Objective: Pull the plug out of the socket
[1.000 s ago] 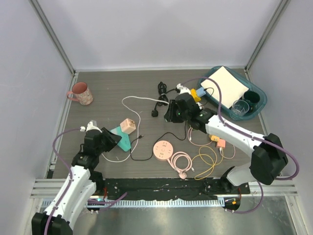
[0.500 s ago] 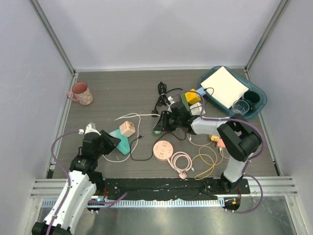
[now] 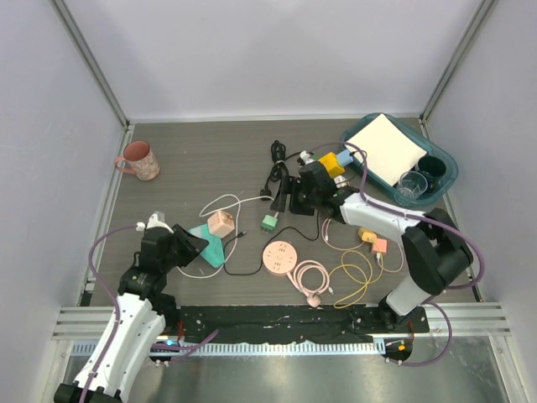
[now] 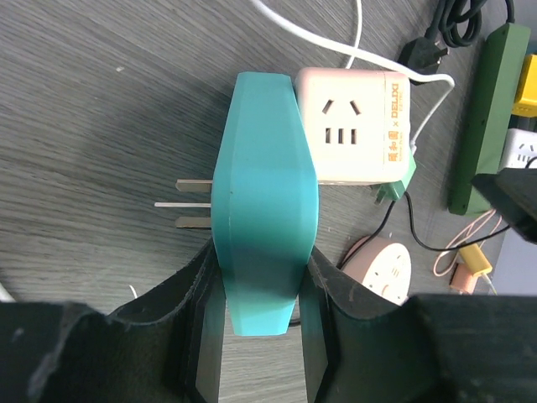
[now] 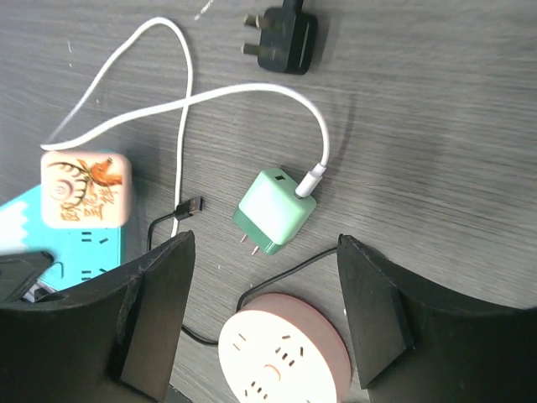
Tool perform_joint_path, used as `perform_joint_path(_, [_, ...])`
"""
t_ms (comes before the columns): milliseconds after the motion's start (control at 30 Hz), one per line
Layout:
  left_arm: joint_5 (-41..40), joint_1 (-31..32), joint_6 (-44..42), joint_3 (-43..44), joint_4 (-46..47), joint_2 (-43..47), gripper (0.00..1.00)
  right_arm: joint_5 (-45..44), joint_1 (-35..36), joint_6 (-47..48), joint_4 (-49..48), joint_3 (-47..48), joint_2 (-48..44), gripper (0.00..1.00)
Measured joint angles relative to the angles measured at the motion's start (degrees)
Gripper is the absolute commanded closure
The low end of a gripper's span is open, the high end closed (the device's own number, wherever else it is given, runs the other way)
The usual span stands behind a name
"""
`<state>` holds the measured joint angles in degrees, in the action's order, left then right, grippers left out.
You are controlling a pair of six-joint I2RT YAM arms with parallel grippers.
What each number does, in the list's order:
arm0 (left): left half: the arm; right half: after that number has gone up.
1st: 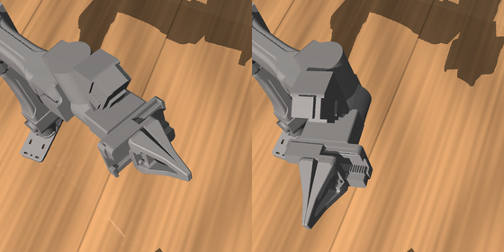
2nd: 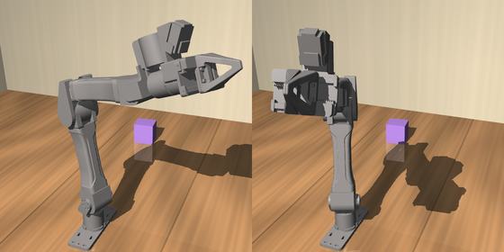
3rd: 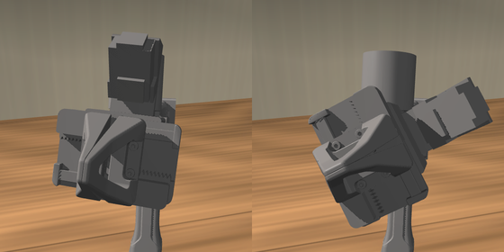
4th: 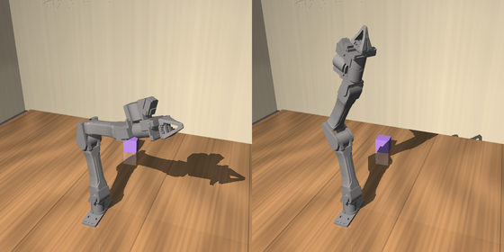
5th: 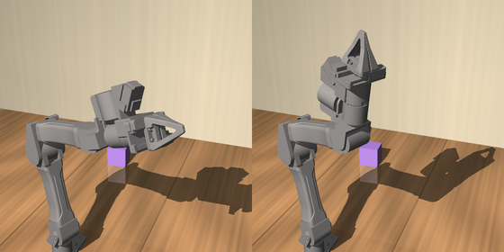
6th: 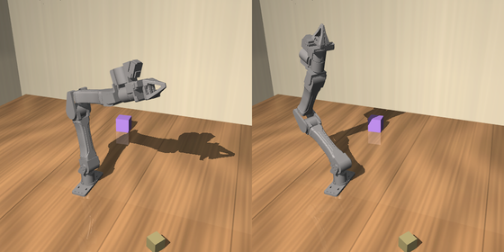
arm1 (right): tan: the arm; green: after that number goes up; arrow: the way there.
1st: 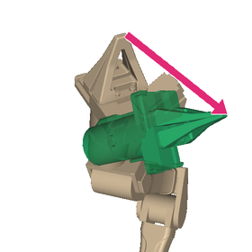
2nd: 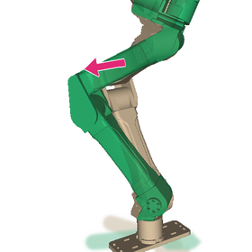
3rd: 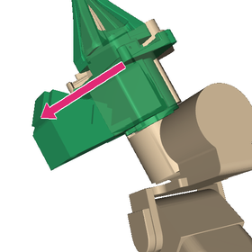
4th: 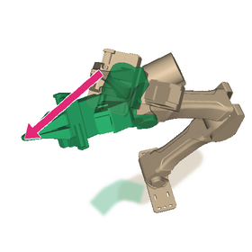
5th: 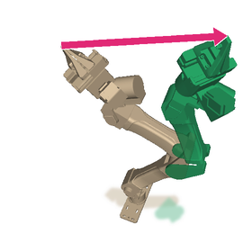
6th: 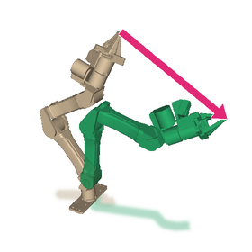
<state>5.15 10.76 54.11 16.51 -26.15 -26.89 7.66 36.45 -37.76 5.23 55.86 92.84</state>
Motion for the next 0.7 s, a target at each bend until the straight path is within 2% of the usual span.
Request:
perform_joint_path(267, [2.4, 0.0, 0.9, 1.8, -1.6, 0.5, 1.00, -2.4, 1.2, -0.2, 5.9, 2.1, -8.2, 0.22])
perform_joint_path(367, [3.6, 0.0, 1.1, 1.8, -1.5, 1.3, 1.00, -2.9, 5.0, -3.1, 4.8, 2.8, -8.7, 0.12])
perform_joint_path(400, [4.0, 0.0, 1.2, 1.7, -1.4, 1.9, 1.00, -3.0, 6.4, -3.9, 4.2, 3.0, -8.6, 0.05])
perform_joint_path(500, [5.0, 0.0, 1.4, 1.4, -0.9, 3.9, 1.00, -3.8, 11.6, -6.8, 2.4, 5.7, -6.3, 0.02])
perform_joint_path(700, [6.3, 0.0, 1.5, 0.7, -0.2, 8.1, 1.00, -6.7, 17.9, -9.5, 1.7, 17.0, 5.0, 0.02])
